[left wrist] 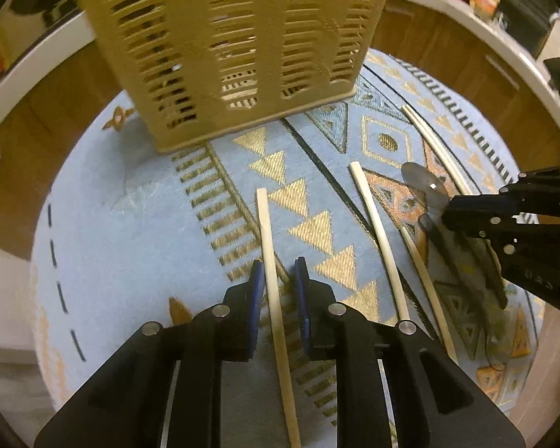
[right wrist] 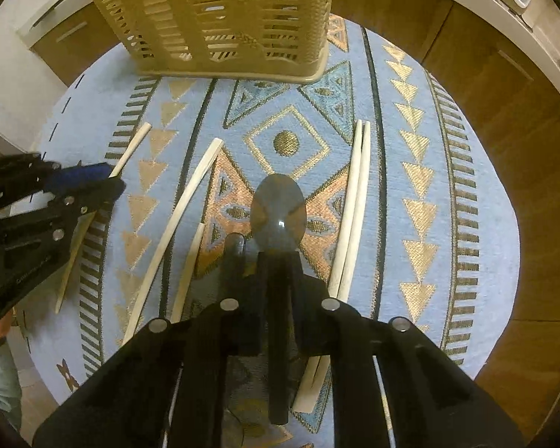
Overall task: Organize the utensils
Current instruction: 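Grasp a dark spoon with the right tool while the left tool holds the chopstick, then lift the chopstick with the left tool while the right tool carries the dark spoon over the caddy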
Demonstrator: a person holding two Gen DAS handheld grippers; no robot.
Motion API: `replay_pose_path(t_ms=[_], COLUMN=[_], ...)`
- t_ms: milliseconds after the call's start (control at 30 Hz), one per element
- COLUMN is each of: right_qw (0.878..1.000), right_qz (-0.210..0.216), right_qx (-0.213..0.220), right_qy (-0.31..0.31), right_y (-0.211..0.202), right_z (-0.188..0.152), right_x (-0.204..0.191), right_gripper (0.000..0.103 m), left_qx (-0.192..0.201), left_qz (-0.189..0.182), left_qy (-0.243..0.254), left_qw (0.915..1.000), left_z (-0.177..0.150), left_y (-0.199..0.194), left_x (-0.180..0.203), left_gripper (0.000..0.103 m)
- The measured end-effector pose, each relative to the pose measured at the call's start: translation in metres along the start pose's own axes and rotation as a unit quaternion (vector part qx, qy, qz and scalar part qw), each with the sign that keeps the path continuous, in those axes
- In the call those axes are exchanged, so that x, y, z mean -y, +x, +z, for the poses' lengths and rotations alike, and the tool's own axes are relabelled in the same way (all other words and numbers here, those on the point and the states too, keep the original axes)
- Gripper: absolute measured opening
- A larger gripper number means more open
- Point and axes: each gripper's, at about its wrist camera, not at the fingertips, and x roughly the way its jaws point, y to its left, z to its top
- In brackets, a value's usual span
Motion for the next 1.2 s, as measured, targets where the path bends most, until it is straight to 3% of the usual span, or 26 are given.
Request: replay_pose_path(t_ms=[33, 67, 167, 333, 667, 900, 1033, 1133, 1200], right_qw=[1.000, 1.000, 1.000, 0.996, 0.981, 0.963, 0.952, 0.946, 0.939], right_qz=[0.002, 0.010, 0.020, 0.052, 0.090, 0.101, 0.110, 0.109, 0.107], right_qx=[0.004, 0.008, 0.023, 0.077, 0.170, 0.249, 0.284, 0.306, 0.327], right_qy=[-0.003, -0.002, -0.003, 0.004, 0.010, -0.005, -0.003, 0.002, 0.001], right_y=[-0.001, -0.002, -0.008, -0.039, -0.093, -0.129, -0.147, -0.157, -0.164], right_z=[-0.002, -0.004, -0.011, -0.020, -0.023, -0.009, 0.005, 0.017, 0.026], right_x=[0.000, 0.000, 0.000, 0.004, 0.010, -0.002, -0.001, 0.000, 0.001], right_gripper=[0.009, 0.009, 0.009, 0.009, 0.009, 0.009, 0.009, 0.009, 0.009], left_qx=[-0.004, -0.003, 0.004, 0.067, 0.217, 0.348, 0.406, 0.437, 0.464], left_qz=[0.010, 0.021, 0.018, -0.012, -0.051, -0.016, 0.002, -0.001, -0.002], left_qy=[0.007, 0.013, 0.009, -0.037, -0.085, -0.085, -0.085, -0.086, -0.089], left_qw=[0.9999, 0.9997, 0.9998, 0.9970, 0.9711, 0.9336, 0.9099, 0.8953, 0.8813], left_z=[0.003, 0.005, 0.006, 0.000, -0.010, -0.011, -0.005, 0.001, 0.008], left_y=[0.002, 0.003, 0.003, -0.017, -0.091, -0.155, -0.188, -0.204, -0.213], left_x=[0.002, 0.003, 0.002, -0.009, -0.019, -0.017, -0.018, -0.020, -0.025], left_gripper=[0.007, 0.005, 0.004, 0.004, 0.004, 0.004, 0.004, 0.004, 0.004])
